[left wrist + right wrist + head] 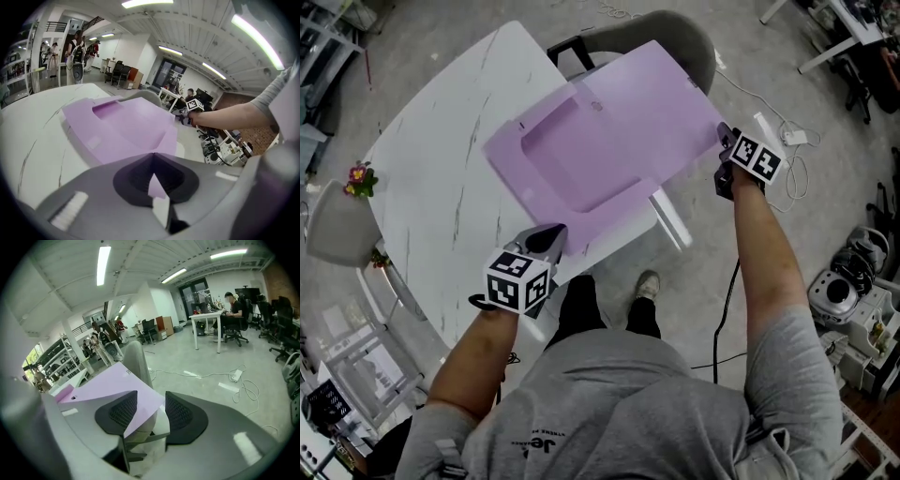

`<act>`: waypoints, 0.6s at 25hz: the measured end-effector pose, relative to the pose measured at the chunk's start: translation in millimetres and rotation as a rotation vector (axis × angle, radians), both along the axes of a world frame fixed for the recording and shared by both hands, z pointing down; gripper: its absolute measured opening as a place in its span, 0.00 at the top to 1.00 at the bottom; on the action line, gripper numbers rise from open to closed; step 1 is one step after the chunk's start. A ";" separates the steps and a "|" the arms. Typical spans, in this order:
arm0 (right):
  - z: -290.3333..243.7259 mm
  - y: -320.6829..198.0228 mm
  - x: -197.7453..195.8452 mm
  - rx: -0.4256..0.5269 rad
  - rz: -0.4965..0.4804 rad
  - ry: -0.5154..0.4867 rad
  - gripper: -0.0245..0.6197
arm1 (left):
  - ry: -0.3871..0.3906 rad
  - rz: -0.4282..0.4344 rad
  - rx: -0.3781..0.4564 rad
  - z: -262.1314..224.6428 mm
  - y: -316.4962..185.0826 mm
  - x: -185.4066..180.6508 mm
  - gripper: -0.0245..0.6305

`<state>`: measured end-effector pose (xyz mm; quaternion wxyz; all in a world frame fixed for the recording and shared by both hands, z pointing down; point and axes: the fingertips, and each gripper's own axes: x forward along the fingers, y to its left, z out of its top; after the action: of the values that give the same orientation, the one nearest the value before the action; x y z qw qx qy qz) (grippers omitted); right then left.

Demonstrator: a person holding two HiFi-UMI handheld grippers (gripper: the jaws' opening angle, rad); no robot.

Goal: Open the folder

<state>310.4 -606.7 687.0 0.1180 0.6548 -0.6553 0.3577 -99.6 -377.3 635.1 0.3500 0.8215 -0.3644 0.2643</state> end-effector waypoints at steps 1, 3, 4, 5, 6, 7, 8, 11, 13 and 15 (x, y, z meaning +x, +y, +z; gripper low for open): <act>-10.6 -0.9 0.0 0.017 -0.003 -0.011 0.70 | 0.005 0.003 0.011 -5.8 -2.0 2.9 0.89; -31.8 -1.7 -0.2 0.049 -0.009 -0.034 0.69 | 0.022 0.007 0.035 -19.8 -6.3 9.3 0.89; -43.0 -1.8 -0.3 0.064 -0.011 -0.047 0.68 | 0.037 0.008 0.052 -28.4 -9.1 13.0 0.89; -55.2 -1.6 -0.7 0.082 -0.014 -0.061 0.67 | 0.055 0.007 0.071 -38.0 -12.2 16.9 0.89; -68.8 -0.7 -1.7 0.103 -0.018 -0.076 0.67 | 0.075 0.006 0.093 -48.5 -15.4 20.8 0.89; -83.6 1.1 -3.8 0.127 -0.026 -0.092 0.67 | 0.096 0.003 0.115 -59.7 -18.3 24.5 0.89; -99.7 3.9 -6.8 0.153 -0.037 -0.109 0.67 | 0.117 0.000 0.138 -71.3 -21.1 27.9 0.89; -152.6 16.8 -16.5 0.231 -0.085 -0.150 0.67 | 0.168 -0.005 0.206 -107.0 -29.5 37.8 0.89; -190.2 28.5 -21.9 0.282 -0.127 -0.163 0.67 | 0.199 -0.007 0.255 -132.7 -35.8 45.5 0.89; -228.3 43.1 -25.8 0.337 -0.172 -0.156 0.67 | 0.228 -0.010 0.308 -159.8 -42.2 53.9 0.89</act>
<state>284.7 -563.7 458.7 -0.0142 0.5772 -0.7664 0.2814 -45.7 -419.5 475.3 0.2603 0.8882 -0.3626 0.1089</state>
